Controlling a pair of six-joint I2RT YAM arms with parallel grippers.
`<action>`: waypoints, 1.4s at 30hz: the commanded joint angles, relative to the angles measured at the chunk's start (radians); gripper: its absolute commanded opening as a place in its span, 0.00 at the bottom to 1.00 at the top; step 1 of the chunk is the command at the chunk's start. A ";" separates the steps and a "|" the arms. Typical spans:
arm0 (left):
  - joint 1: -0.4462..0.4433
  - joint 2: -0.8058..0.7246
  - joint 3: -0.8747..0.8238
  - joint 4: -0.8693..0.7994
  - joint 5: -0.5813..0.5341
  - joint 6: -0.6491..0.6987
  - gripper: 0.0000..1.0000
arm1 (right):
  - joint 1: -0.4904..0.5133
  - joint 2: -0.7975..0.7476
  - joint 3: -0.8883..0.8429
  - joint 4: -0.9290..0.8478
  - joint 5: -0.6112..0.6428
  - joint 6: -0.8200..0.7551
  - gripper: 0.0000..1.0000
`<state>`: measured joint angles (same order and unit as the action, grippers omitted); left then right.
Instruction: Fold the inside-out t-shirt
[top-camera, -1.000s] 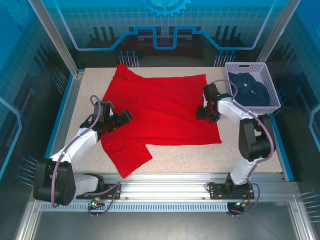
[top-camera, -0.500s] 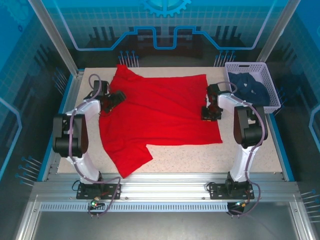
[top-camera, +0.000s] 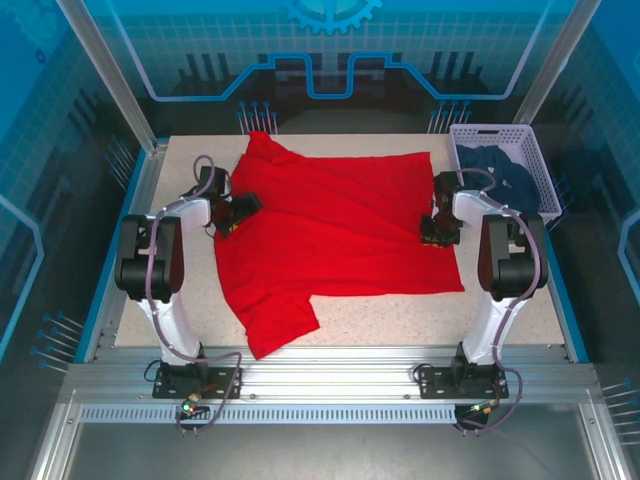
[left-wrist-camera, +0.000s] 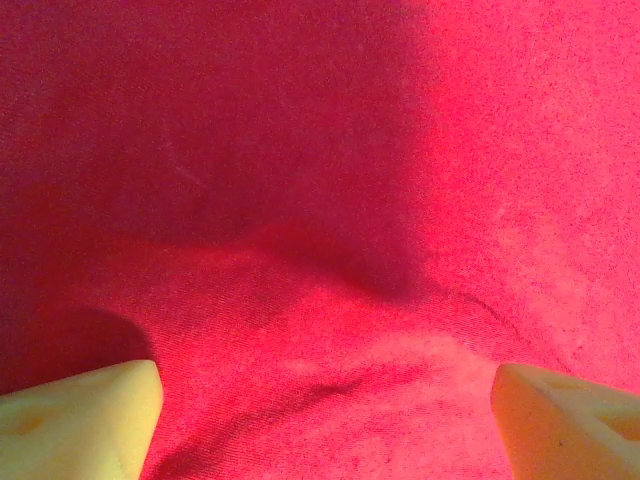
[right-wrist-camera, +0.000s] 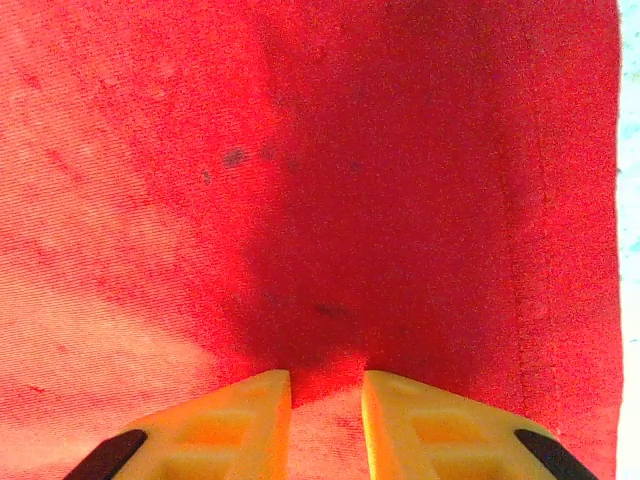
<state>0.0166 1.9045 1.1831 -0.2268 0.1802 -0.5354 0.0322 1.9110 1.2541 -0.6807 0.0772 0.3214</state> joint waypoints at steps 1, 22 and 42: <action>0.009 -0.029 0.059 -0.031 -0.020 0.051 0.87 | 0.040 -0.034 0.038 -0.024 0.032 -0.002 0.29; 0.067 0.413 0.623 -0.258 0.057 0.097 0.87 | 0.197 -0.063 -0.008 0.000 -0.119 -0.004 0.38; 0.132 0.624 0.995 -0.443 0.068 0.092 0.87 | 0.196 -0.056 0.037 -0.027 -0.068 -0.015 0.38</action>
<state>0.1177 2.4863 2.1304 -0.6029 0.2592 -0.4641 0.2222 1.8389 1.2594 -0.6804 -0.0010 0.3099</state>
